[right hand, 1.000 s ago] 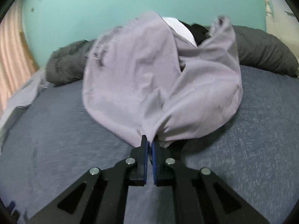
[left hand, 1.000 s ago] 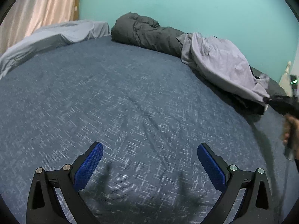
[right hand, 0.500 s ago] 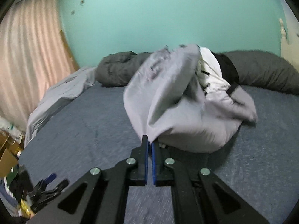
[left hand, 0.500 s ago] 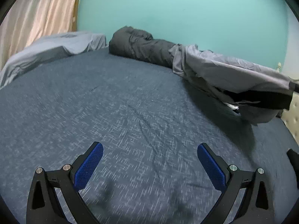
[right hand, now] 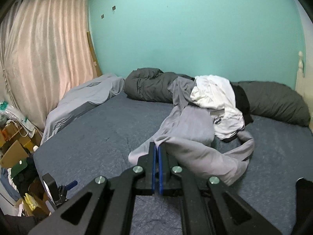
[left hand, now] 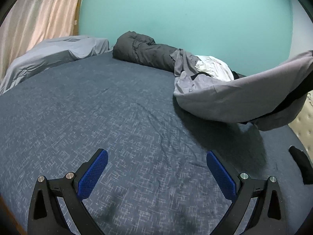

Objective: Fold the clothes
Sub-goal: 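Pull the grey jacket off the pile with the right tool, spreading it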

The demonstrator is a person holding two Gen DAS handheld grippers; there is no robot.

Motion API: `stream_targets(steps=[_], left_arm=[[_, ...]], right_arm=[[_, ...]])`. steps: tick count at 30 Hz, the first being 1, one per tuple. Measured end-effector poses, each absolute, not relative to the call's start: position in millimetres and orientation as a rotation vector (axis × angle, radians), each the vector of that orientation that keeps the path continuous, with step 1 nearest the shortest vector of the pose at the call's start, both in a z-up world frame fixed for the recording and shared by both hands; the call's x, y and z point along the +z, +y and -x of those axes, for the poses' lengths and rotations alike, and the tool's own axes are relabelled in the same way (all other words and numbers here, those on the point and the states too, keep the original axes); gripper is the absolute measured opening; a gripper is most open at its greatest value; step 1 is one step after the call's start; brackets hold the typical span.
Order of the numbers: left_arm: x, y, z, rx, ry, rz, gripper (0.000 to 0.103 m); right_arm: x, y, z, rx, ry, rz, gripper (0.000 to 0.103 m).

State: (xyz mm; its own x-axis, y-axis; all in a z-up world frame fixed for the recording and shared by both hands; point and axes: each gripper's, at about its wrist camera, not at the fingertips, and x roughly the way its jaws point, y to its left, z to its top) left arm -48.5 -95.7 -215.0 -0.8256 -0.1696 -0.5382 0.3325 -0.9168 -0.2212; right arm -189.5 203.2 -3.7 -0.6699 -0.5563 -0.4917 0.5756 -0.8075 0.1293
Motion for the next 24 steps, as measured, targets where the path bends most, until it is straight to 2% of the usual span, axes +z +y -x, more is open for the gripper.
stream_targets(steps=[8,21,22,24], left_arm=[[-214.9,-82.0,54.5,-2.8,0.383,-0.785,0.103],[-235.4,-63.5,100.9,-2.874,0.401,-0.937,0.103],[-237.0,-61.8,104.3,-2.875,0.404,-0.948,0.103],[-239.7,-58.3,110.2,-2.878,0.415,-0.972,0.103]], right_arm=[[-18.4,195.0,200.6,-2.42,0.072,-0.759,0.002],[-164.9,184.0,307.5,-2.451,-0.007,-1.074,0.005],[-174.5,183.6,313.2,-2.44,-0.031,-1.093,0.008],[-193.1,183.3,323.4,-2.409,-0.073,-1.142,0.021]])
